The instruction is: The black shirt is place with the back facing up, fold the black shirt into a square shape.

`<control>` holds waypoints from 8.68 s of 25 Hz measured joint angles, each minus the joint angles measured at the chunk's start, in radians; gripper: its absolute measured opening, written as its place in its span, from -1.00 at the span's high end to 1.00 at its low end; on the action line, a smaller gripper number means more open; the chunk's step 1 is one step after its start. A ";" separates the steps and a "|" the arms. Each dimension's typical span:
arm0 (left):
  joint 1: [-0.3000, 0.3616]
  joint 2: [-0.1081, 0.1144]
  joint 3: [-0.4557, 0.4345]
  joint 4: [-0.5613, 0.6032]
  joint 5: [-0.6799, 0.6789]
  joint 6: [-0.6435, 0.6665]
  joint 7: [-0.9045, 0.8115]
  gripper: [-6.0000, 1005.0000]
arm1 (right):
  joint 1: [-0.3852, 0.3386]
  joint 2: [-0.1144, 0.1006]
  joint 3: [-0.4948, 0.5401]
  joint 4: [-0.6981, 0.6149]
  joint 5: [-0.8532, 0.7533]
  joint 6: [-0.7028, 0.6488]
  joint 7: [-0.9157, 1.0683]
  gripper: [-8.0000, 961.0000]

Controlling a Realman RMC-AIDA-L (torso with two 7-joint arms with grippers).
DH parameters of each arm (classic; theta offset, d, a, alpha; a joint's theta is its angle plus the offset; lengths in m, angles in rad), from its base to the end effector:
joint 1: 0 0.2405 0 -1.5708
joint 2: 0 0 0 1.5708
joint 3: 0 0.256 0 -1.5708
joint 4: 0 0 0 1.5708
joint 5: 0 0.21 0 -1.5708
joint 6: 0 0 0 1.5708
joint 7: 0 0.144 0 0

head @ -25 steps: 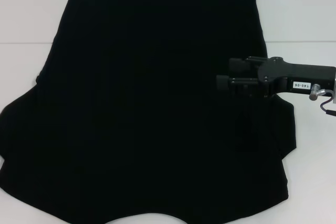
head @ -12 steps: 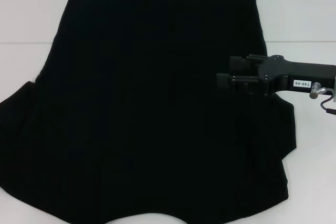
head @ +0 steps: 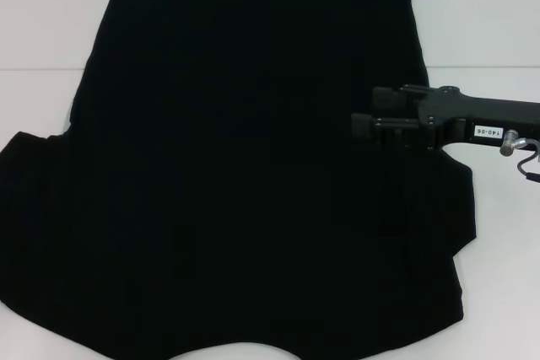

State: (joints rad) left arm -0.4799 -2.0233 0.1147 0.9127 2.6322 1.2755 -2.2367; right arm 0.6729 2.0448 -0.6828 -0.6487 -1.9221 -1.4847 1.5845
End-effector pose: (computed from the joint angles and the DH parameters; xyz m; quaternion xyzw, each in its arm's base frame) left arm -0.4111 0.3054 0.1250 -0.6287 -0.6614 -0.1349 0.3861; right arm 0.2157 0.3822 0.0191 -0.9164 0.2490 0.2808 0.1389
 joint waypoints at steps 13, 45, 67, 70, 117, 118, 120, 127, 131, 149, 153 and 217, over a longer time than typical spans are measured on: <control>0.003 0.006 -0.032 0.000 -0.007 -0.042 0.000 0.99 | 0.007 0.000 0.005 -0.003 0.000 0.012 0.000 -0.77; -0.160 -0.093 0.398 -0.021 -0.269 0.076 0.151 0.94 | -0.021 -0.005 0.024 -0.007 0.012 -0.002 0.000 -0.77; -0.074 -0.075 0.473 -0.171 -0.650 0.343 0.679 -0.05 | -0.017 -0.162 0.057 -0.009 -0.109 0.080 0.508 -0.77; -0.077 -0.097 0.524 -0.185 -0.650 0.350 0.789 -0.31 | -0.004 -0.199 0.051 -0.011 -0.230 0.070 0.663 -0.77; -0.108 -0.112 0.705 -0.190 -0.639 0.261 0.897 -0.86 | 0.103 -0.139 -0.050 0.147 -0.617 0.250 0.856 0.04; -0.108 -0.111 0.705 -0.190 -0.640 0.261 0.897 -0.86 | 0.103 -0.139 -0.051 0.147 -0.619 0.250 0.856 0.08; -0.108 -0.111 0.704 -0.190 -0.642 0.261 0.896 -0.86 | 0.103 -0.139 -0.052 0.147 -0.623 0.250 0.856 0.17; -0.109 -0.110 0.703 -0.190 -0.644 0.260 0.896 -0.87 | 0.101 -0.138 -0.053 0.147 -0.626 0.251 0.856 0.34; -0.109 -0.110 0.703 -0.191 -0.644 0.260 0.896 -0.86 | 0.101 -0.129 -0.053 0.147 -0.626 0.262 0.856 0.12; -0.109 -0.109 0.703 -0.192 -0.641 0.257 0.896 -0.86 | 0.110 -0.101 -0.067 0.158 -0.625 0.314 0.858 0.14; -0.109 -0.109 0.703 -0.192 -0.642 0.257 0.896 -0.86 | 0.121 -0.097 -0.087 0.158 -0.626 0.314 0.858 0.23; -0.101 -0.122 0.700 -0.218 -0.699 0.248 0.882 -0.87 | 0.067 -0.109 0.018 -0.081 -0.615 0.131 0.672 0.97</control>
State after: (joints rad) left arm -0.5805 -2.1456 0.8146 0.6949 1.9335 1.5232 -1.3547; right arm 0.7396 1.9359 -0.6652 -0.7301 -2.5371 -1.3539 2.2564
